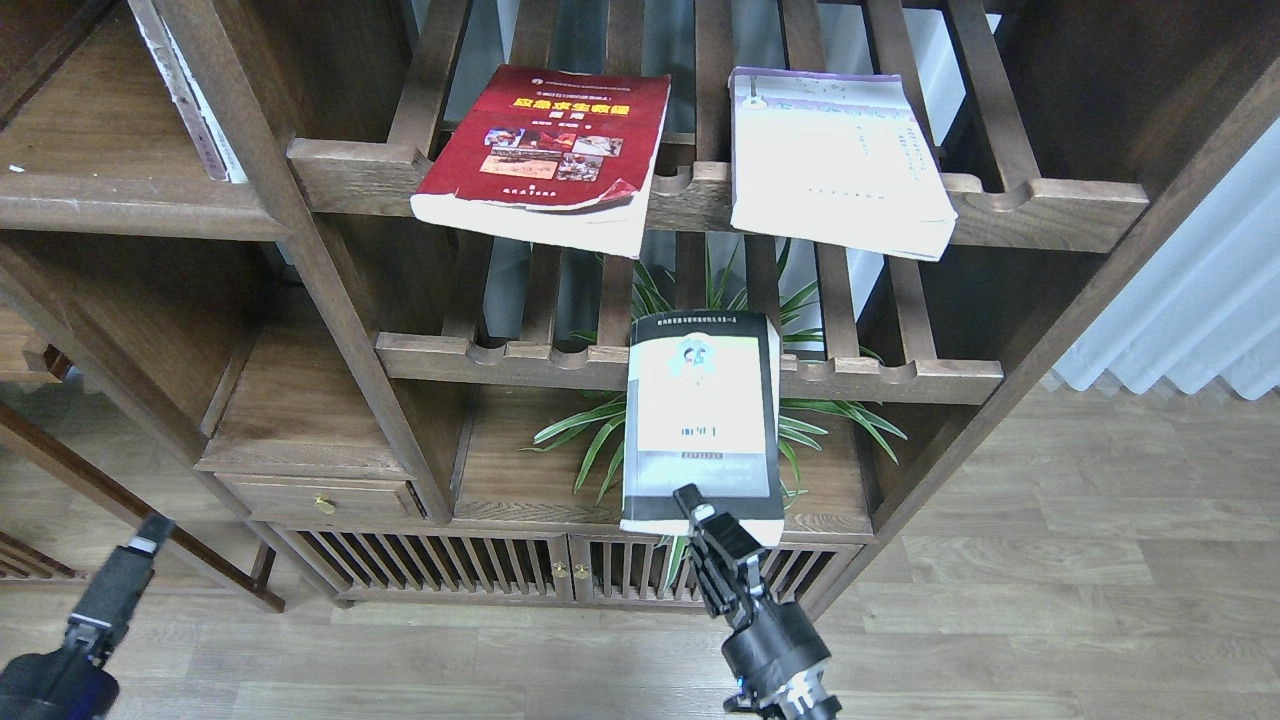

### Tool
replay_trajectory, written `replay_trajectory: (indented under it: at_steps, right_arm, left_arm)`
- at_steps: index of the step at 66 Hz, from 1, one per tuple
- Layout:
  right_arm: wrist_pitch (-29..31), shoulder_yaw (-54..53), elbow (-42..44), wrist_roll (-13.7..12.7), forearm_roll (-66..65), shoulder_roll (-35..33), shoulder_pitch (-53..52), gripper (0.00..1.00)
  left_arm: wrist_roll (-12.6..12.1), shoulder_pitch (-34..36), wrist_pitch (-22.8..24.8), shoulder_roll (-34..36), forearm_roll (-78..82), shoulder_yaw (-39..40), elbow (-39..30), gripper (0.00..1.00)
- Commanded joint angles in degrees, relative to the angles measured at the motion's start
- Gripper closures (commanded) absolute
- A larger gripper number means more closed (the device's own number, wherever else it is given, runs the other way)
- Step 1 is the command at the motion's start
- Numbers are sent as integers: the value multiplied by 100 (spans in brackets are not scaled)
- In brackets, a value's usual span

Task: Organize books on shelf
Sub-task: 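Pull the black-bordered book down off the middle shelf with the right gripper, then bring the left gripper to the held book and grasp its edge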

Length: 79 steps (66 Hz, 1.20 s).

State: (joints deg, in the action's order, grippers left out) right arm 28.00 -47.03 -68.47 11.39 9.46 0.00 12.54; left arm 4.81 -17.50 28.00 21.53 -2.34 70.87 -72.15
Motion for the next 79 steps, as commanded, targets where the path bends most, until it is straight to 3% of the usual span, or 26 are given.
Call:
replay_trajectory:
  at_steps: [1, 34, 42, 45, 46, 51, 79]
  right_arm:
    - [0, 88, 0, -75, -6, 0, 135, 95]
    - [0, 264, 17, -382, -32, 0, 399, 95]
    - [0, 422, 26, -901, -94, 0, 399, 95]
    - [0, 484, 88, -1199, -173, 0, 399, 95]
    - [0, 536, 175, -1548, -234, 0, 390, 95]
    - [0, 633, 246, -1823, -261, 0, 364, 95]
    - [0, 721, 334, -2061, -269, 0, 311, 95]
  left_arm:
    - [20, 36, 0, -53, -12, -363, 0, 0]
    - [20, 80, 0, -202, -126, -855, -1, 0]
    - [-24, 107, 0, -220, -469, -1242, -18, 0]
    - [-42, 142, 0, -211, -592, -1470, -18, 0]
    - [-7, 168, 0, -211, -749, -1766, -18, 0]
    - [-7, 238, 0, -211, -970, -2006, -44, 0]
    - [11, 687, 0, -220, -1251, -2569, -53, 0]
